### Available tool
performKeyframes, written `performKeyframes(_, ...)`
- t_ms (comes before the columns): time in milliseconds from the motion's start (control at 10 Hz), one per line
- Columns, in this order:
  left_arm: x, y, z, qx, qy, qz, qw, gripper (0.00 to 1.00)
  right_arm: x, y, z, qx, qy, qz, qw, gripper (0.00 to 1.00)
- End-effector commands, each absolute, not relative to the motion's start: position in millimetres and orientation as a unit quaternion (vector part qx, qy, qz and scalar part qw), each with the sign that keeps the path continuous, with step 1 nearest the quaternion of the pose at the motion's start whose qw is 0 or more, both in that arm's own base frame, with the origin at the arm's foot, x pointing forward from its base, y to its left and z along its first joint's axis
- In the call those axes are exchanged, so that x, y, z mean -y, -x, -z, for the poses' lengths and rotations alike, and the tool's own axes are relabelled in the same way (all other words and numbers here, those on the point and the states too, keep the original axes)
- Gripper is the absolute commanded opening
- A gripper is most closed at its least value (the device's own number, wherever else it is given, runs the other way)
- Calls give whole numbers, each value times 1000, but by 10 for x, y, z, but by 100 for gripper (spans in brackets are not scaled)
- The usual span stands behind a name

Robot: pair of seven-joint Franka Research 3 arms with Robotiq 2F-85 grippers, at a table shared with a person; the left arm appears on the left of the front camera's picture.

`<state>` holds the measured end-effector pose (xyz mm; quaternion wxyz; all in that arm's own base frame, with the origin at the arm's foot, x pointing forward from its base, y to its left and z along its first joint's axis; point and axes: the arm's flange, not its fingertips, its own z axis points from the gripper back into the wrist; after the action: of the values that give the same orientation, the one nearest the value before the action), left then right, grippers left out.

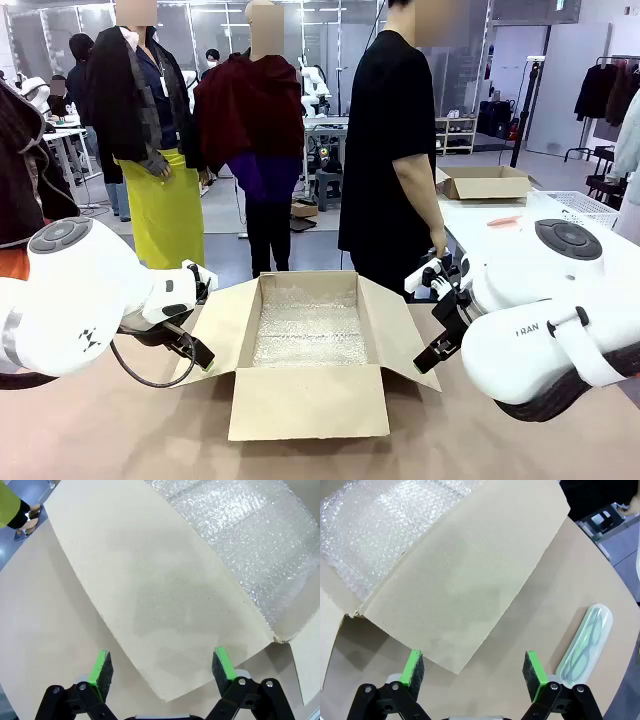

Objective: Pack the glasses set securely to prepare it for shipping.
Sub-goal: Place the Glasses case inside the Package Box.

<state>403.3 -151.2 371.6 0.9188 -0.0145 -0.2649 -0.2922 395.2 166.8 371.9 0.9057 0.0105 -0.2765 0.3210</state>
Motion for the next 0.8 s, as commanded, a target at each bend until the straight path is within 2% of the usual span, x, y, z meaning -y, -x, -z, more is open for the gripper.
performKeyframes(0, 1514, -4032, -3716, 265, 14, 292, 919, 100, -1668, -3952, -3719, 277, -10, -321, 906, 100)
performKeyframes(700, 1516, -4032, -3716, 265, 14, 293, 919, 100, -1666, -3953, -3719, 277, -10, -322, 905, 100)
